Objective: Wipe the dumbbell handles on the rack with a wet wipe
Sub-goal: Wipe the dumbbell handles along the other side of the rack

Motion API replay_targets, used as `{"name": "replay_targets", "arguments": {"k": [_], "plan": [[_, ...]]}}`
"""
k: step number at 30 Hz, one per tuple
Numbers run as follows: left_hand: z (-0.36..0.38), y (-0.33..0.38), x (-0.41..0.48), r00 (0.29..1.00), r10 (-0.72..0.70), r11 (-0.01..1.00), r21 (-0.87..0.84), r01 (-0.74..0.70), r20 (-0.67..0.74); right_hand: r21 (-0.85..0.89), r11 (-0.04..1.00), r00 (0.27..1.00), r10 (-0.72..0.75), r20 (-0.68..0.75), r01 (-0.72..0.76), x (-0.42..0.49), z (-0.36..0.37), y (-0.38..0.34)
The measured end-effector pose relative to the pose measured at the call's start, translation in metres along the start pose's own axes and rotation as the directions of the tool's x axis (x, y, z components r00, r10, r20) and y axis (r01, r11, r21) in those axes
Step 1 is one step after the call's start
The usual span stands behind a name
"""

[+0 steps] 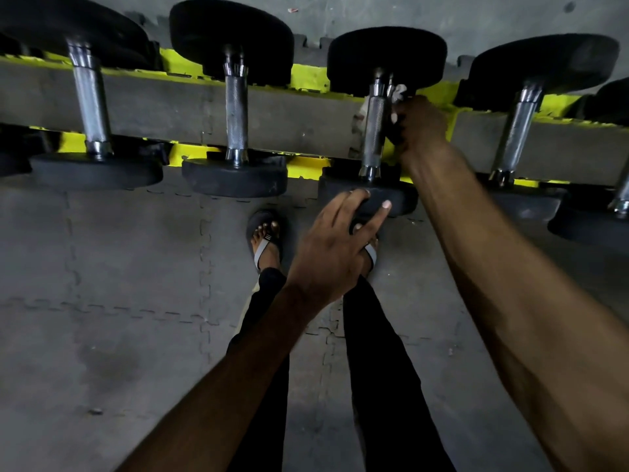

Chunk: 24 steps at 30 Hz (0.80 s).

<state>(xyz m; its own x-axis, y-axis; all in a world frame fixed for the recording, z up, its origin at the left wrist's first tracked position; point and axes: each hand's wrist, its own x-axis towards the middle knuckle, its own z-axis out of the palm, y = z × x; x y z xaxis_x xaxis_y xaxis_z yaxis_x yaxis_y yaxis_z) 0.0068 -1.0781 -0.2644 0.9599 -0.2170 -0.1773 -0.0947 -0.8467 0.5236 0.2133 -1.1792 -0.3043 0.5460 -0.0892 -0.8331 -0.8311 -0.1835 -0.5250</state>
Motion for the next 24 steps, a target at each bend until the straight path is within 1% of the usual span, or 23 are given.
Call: {"name": "replay_targets", "arguments": {"k": [1,2,3,4,5,6,7,9,10,11,14,15,16,17,19,21,23,24], "plan": [[0.001,0.000,0.000,1.000,0.000,1.000,-0.006,0.000,0.002,-0.216,0.975,0.996,-0.071,-0.051,0.058,0.002,-0.003,0.006],[0.002,-0.001,0.000,1.000,0.002,1.000,-0.009,-0.002,0.002,-0.341,0.928,0.972,-0.202,-0.119,0.151,0.003,-0.005,0.011],[0.003,-0.001,-0.001,1.000,0.004,1.000,-0.012,-0.004,-0.001,-0.337,0.907,0.924,-0.328,-0.195,0.251,0.001,-0.006,0.013],[0.004,-0.002,-0.001,1.000,0.005,1.000,-0.012,-0.005,-0.006,-0.373,0.856,0.847,-0.465,-0.259,0.357,-0.005,-0.005,0.015],[0.005,-0.002,-0.002,1.000,0.003,1.000,-0.011,-0.003,-0.010,-0.446,0.783,0.760,-0.584,-0.285,0.434,-0.010,-0.004,0.016],[0.006,-0.002,-0.002,1.000,0.000,1.000,-0.007,0.000,-0.010,-0.539,0.691,0.688,-0.679,-0.256,0.482,-0.013,-0.004,0.018],[0.006,-0.002,-0.002,1.000,-0.004,1.000,-0.003,0.004,-0.007,-0.616,0.593,0.632,-0.751,-0.190,0.519,-0.015,-0.003,0.021],[0.007,-0.001,-0.002,1.000,-0.011,1.000,0.003,0.011,0.001,-0.717,0.393,0.519,-0.853,-0.051,0.576,-0.019,-0.002,0.025],[0.007,-0.001,-0.002,1.000,-0.011,1.000,0.006,0.011,0.003,-0.750,0.294,0.478,-0.878,0.034,0.592,-0.022,-0.002,0.026],[0.007,-0.001,-0.002,1.000,-0.008,1.000,0.008,0.008,0.002,-0.777,0.195,0.455,-0.881,0.129,0.598,-0.024,-0.001,0.029],[0.006,-0.001,-0.002,1.000,0.001,1.000,0.002,-0.001,-0.015,-0.848,-0.155,0.417,-0.817,0.399,0.507,-0.028,0.003,0.033],[0.004,-0.001,-0.002,1.000,-0.002,1.000,-0.001,0.002,-0.013,-0.848,-0.242,0.416,-0.787,0.456,0.472,-0.025,0.002,0.031],[0.003,-0.001,-0.002,1.000,-0.004,1.000,-0.004,0.004,-0.012,-0.840,-0.304,0.412,-0.764,0.497,0.450,-0.021,-0.001,0.027],[0.002,-0.002,-0.001,1.000,0.000,1.000,-0.006,0.000,-0.011,-0.825,-0.346,0.420,-0.733,0.535,0.447,-0.019,-0.004,0.020],[0.003,-0.002,-0.001,1.000,0.010,1.000,-0.003,-0.010,-0.007,-0.776,-0.397,0.416,-0.675,0.609,0.491,-0.016,-0.010,0.006],[0.005,-0.002,-0.001,1.000,0.010,1.000,-0.014,-0.010,-0.016,-0.738,-0.436,0.447,-0.597,0.666,0.516,-0.017,-0.015,-0.004],[0.008,-0.002,-0.002,1.000,-0.002,1.000,-0.030,0.001,-0.029,-0.718,-0.461,0.460,-0.557,0.691,0.521,-0.020,-0.014,-0.011],[0.009,-0.001,-0.003,1.000,-0.010,0.999,-0.034,0.009,-0.023,-0.717,-0.458,0.482,-0.535,0.694,0.525,-0.022,-0.013,-0.012]]}}
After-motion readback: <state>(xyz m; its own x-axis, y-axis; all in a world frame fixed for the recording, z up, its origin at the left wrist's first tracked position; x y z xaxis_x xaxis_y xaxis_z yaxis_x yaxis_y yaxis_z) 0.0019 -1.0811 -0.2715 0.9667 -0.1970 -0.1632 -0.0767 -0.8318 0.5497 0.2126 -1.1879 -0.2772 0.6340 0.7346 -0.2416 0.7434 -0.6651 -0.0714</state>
